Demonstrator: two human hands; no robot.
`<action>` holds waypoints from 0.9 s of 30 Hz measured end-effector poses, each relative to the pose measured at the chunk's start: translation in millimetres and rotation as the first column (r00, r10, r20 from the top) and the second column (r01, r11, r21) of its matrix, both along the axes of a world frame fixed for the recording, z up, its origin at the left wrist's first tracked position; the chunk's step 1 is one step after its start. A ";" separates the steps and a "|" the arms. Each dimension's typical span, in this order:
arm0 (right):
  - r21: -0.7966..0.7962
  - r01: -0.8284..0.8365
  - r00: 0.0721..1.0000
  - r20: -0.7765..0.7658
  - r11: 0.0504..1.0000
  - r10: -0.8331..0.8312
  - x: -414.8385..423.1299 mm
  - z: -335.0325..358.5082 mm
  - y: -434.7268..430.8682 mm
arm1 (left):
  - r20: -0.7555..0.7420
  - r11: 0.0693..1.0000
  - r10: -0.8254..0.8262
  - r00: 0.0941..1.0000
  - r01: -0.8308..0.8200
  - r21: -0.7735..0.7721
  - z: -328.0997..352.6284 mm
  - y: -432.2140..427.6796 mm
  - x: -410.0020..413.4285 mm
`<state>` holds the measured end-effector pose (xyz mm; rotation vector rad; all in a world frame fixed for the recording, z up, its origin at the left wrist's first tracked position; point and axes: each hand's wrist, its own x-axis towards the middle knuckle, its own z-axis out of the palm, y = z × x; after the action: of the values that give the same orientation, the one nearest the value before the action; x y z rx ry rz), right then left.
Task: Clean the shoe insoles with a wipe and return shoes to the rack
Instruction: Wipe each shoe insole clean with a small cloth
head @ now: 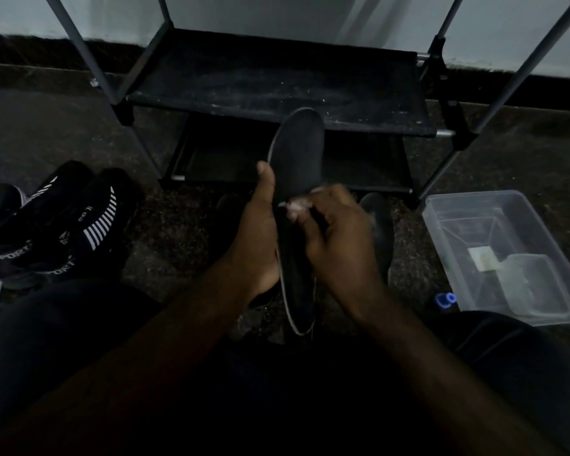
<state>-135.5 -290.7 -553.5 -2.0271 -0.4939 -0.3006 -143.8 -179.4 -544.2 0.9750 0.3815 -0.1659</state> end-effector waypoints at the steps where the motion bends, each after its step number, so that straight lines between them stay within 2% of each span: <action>1: -0.022 0.066 0.998 0.024 0.998 -0.066 6.8 1.0 -2.5 | -0.002 1.000 -0.031 1.000 0.031 0.004 -0.5 -4.8 -2.5; 4: -0.046 0.210 0.977 0.042 0.977 -0.208 21.4 2.0 -10.6 | 0.038 0.999 -0.052 0.998 0.052 0.008 -2.7 -8.1 -3.6; 6: -0.022 0.196 0.980 0.027 0.980 -0.195 20.7 1.8 -12.5 | 0.054 1.000 -0.015 0.998 0.014 0.009 -0.9 -4.3 -1.3; 11: -0.013 -0.102 0.983 -0.153 0.995 0.099 -13.0 -5.1 -0.3 | 0.017 0.999 0.045 0.999 -0.045 -0.027 4.7 12.5 8.7; 15: 0.045 -0.241 0.940 -0.238 0.970 0.245 -21.9 -3.8 1.4 | 0.097 0.993 0.096 0.991 -0.089 -0.071 10.8 28.7 13.2; 18: 0.080 -0.214 0.922 -0.314 0.974 0.228 -12.4 -2.2 -3.4 | 0.177 0.985 0.126 0.976 -0.102 -0.138 16.5 36.6 14.9; 22: 0.310 -0.181 0.799 -0.507 0.933 0.324 -13.9 -2.2 -1.4 | 0.203 0.978 0.165 0.965 -0.134 -0.161 16.8 38.1 13.8; 24: 0.310 -0.125 0.843 -0.467 0.942 0.265 -13.2 -5.8 1.2 | 0.172 0.993 0.097 0.980 -0.084 -0.076 15.3 30.8 11.3; 27: 0.265 -0.047 0.915 -0.375 0.963 0.148 -6.8 -10.2 1.6 | -0.010 0.999 -0.045 0.999 0.045 -0.003 13.1 9.2 2.4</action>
<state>-142.3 -289.0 -563.8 -1.7470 -0.2868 0.1056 -141.4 -170.2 -531.0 0.9803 0.3685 -0.2120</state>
